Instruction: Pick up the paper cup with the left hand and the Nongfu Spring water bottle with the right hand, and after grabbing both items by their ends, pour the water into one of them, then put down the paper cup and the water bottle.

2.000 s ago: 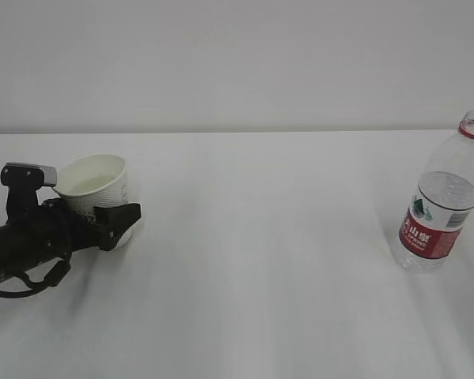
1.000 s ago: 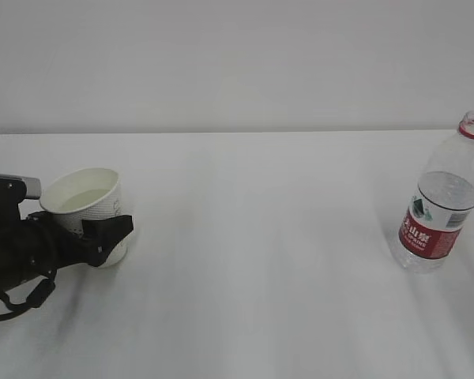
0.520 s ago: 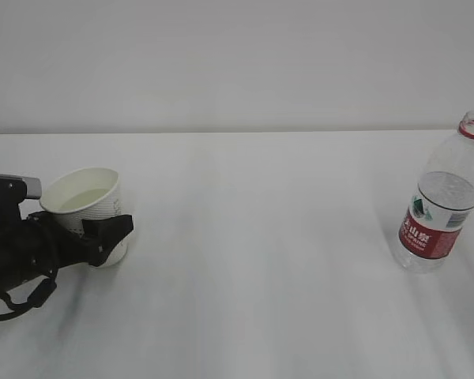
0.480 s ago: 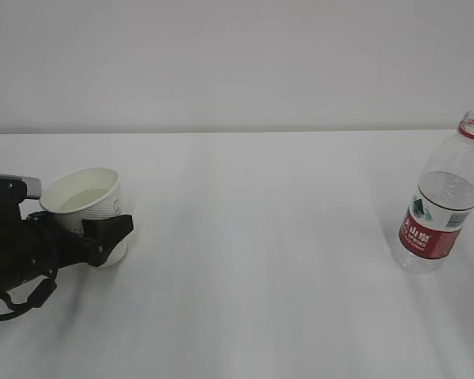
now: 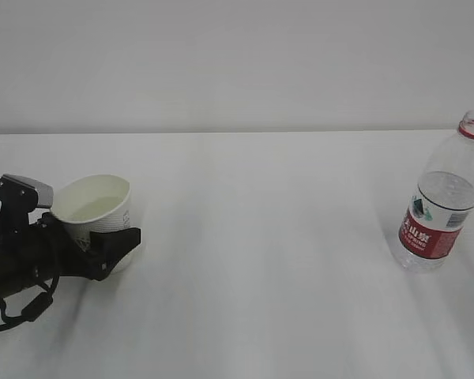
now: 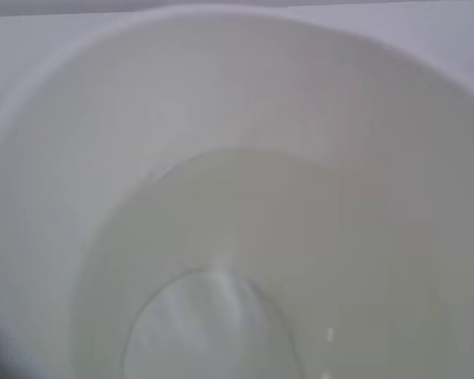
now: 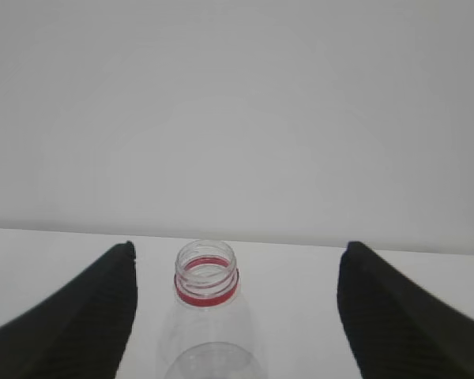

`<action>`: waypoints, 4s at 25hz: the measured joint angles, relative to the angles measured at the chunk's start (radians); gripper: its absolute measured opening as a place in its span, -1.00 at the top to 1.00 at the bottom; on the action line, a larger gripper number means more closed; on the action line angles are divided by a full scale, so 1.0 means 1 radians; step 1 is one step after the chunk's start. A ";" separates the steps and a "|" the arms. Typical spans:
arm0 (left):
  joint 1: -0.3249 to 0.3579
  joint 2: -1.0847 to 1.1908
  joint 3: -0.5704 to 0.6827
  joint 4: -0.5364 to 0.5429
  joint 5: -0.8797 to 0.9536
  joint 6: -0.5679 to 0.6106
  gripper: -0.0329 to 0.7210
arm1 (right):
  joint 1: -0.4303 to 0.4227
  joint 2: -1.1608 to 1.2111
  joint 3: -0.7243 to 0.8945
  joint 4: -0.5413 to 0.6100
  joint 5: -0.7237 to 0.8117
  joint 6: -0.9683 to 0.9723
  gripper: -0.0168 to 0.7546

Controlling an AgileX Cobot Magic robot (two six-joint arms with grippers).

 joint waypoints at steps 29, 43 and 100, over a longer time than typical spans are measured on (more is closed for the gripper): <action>-0.002 0.000 0.000 -0.107 0.005 0.031 -0.73 | 0.000 0.000 0.000 0.000 -0.004 0.000 -0.58; -0.002 0.000 -0.041 -0.241 0.016 0.098 -0.73 | 0.000 0.000 0.000 0.000 -0.044 0.000 -0.58; -0.002 0.000 0.048 -0.197 0.013 0.067 -0.93 | 0.000 0.000 0.000 0.000 -0.053 0.000 -0.58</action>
